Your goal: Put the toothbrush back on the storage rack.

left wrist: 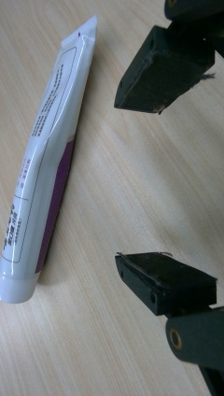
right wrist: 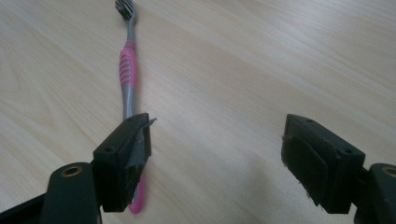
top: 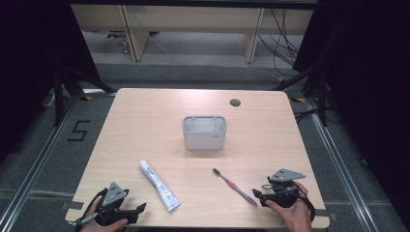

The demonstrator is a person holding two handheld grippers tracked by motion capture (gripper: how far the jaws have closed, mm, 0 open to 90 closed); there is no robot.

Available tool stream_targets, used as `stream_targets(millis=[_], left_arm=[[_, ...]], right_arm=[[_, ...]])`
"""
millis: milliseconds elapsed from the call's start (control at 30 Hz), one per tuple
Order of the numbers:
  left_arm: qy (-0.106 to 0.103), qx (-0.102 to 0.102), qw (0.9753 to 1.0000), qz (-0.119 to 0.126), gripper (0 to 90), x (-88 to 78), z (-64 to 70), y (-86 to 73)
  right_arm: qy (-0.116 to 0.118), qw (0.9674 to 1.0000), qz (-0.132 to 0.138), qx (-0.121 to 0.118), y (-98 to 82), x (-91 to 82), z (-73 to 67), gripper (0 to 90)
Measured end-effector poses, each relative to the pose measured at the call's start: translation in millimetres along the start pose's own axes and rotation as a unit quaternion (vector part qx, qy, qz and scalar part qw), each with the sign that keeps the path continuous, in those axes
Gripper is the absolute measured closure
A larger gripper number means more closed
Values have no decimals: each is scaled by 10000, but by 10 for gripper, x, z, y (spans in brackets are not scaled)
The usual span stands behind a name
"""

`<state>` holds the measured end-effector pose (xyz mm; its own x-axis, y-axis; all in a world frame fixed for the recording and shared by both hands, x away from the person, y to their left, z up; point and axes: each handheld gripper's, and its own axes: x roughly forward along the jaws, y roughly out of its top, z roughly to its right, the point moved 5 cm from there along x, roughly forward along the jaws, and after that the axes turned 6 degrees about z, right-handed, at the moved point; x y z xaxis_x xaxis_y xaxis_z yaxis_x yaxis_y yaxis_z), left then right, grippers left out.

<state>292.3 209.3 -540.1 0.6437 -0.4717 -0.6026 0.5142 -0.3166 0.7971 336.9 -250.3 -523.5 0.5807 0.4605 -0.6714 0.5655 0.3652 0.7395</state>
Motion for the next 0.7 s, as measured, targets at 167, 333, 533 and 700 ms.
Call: stream_targets(millis=[167,333,533,700], left_arm=[[13,6,10000,10,198,-2,-3,4],[17,18,10000,-10,198,-2,-3,-1],[23,21,10000,-14,198,-6,-4,-3],[34,3,10000,-2,198,-8,-5,-3]], right_arm=[[66,9998,-51,-192,9,9,-11,278],[135,9990,-159,-385,29,12,-47,352],[188,9981,-156,-566,84,3,-63,402],[337,9957,-170,-845,139,20,-88,438]])
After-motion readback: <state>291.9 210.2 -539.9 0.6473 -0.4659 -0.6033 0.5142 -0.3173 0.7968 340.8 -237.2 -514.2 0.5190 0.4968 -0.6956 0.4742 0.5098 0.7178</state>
